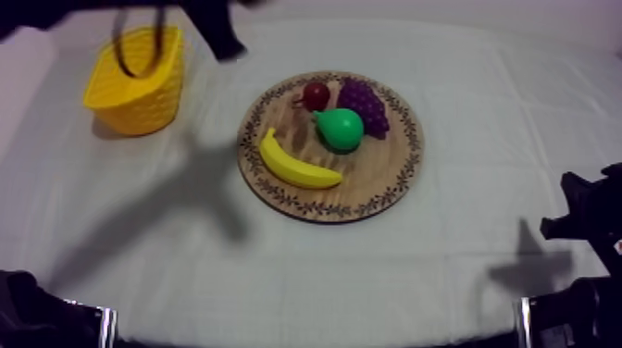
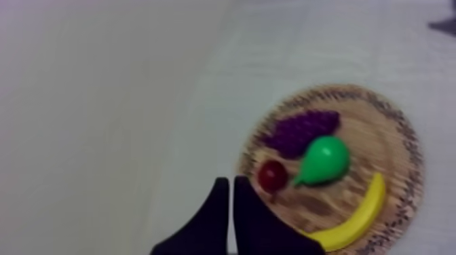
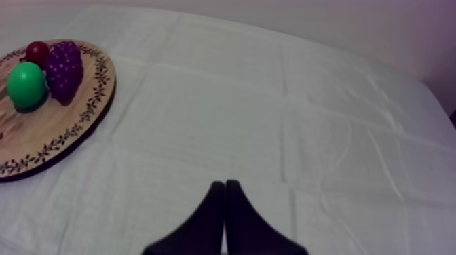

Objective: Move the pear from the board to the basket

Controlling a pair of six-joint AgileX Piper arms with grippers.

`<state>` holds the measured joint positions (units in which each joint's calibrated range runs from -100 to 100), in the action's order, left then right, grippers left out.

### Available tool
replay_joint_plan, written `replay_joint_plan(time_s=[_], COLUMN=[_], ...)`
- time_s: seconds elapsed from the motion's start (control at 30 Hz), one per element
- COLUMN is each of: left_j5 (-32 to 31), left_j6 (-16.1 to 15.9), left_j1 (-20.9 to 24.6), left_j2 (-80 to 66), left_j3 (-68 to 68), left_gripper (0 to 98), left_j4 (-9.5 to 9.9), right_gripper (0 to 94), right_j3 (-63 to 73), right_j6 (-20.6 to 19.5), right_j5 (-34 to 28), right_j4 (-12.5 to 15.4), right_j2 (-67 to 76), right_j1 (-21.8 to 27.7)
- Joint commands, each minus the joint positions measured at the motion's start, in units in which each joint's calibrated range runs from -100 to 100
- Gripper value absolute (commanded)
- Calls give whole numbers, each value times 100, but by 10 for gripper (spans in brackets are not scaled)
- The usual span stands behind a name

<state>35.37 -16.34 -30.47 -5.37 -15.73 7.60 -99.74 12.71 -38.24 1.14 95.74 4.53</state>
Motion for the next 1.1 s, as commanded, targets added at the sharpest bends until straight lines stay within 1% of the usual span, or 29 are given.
replay_joint_plan(time_s=[0.0,0.3,0.37,0.43,0.47,0.5,0.53,0.57,0.6,0.63,0.67,0.7,0.73,0.8,0.93,1.0,1.07], left_j5=[-75,-5,-27,-64,-95,-133,-182,-233,-278,-313,-337,-353,-365,-377,-297,-222,-111], left_j6=[36,289,309,333,346,360,377,368,359,352,341,321,294,227,149,151,215], left_j1=[-42,-185,-196,-202,-201,-200,-200,-198,-196,-197,-198,-198,-199,-201,-226,-244,-280], left_j2=[523,1147,1188,1210,1219,1225,1232,1239,1250,1262,1273,1284,1294,1308,1362,1421,1518], left_j3=[-119,-527,-608,-693,-740,-786,-835,-886,-929,-958,-976,-981,-982,-970,-881,-805,-693], left_gripper=[4,9,20,55,94,174,307,467,601,707,782,835,873,919,946,950,952], left_j4=[-4,-28,-53,-68,-74,-80,-86,-97,-106,-116,-132,-157,-190,-251,-297,-278,-184], right_gripper=[3,3,3,3,3,3,3,3,3,3,3,3,3,3,3,3,3], right_j3=[-4,-4,-4,-4,-4,-4,-4,-4,-4,-4,-4,-4,-4,-4,-4,-4,-4], right_j6=[1,1,1,1,1,1,1,1,1,1,1,1,1,1,1,1,1], right_j5=[2,2,2,2,2,2,2,2,2,2,2,2,2,2,2,2,2], right_j4=[0,0,0,0,0,0,0,0,0,0,0,0,0,0,0,0,0], right_j2=[2,2,2,2,2,2,2,2,2,2,2,2,2,2,2,2,2], right_j1=[-1,-1,-1,-1,-1,-1,-1,-1,-1,-1,-1,-1,-1,-1,-1,-1,-1])
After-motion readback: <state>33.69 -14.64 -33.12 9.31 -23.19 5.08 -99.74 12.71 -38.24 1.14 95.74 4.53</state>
